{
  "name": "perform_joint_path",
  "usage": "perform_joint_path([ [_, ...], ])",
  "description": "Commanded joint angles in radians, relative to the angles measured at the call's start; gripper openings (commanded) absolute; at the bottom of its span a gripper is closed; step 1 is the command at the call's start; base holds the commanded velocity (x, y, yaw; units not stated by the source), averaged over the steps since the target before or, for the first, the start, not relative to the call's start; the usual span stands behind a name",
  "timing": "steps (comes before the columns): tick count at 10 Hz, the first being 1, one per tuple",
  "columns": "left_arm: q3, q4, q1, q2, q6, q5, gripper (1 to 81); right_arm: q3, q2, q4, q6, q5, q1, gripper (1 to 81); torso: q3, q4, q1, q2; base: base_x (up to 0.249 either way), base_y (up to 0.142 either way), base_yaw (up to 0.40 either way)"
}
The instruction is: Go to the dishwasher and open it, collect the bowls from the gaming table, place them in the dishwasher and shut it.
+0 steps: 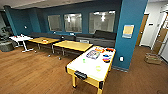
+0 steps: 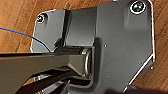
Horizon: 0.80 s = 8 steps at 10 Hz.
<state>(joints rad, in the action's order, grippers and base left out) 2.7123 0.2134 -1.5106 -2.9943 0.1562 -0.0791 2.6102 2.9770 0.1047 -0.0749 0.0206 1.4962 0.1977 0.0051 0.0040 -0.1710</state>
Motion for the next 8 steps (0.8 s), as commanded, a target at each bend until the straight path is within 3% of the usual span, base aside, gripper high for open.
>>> perform_joint_path([
  [1,0.001,0.001,0.048,0.007,-0.001,0.047,81.1,-0.004,-0.005,0.001,0.001,0.051,-0.050,81.1,0.000,0.000,0.000,0.000,0.129,0.080,0.000],
  [8,0.001,0.001,0.048,0.007,-0.001,0.045,81.1,0.000,-0.005,0.001,0.001,0.051,-0.050,81.1,0.000,0.000,0.000,0.000,0.119,0.087,0.000],
])
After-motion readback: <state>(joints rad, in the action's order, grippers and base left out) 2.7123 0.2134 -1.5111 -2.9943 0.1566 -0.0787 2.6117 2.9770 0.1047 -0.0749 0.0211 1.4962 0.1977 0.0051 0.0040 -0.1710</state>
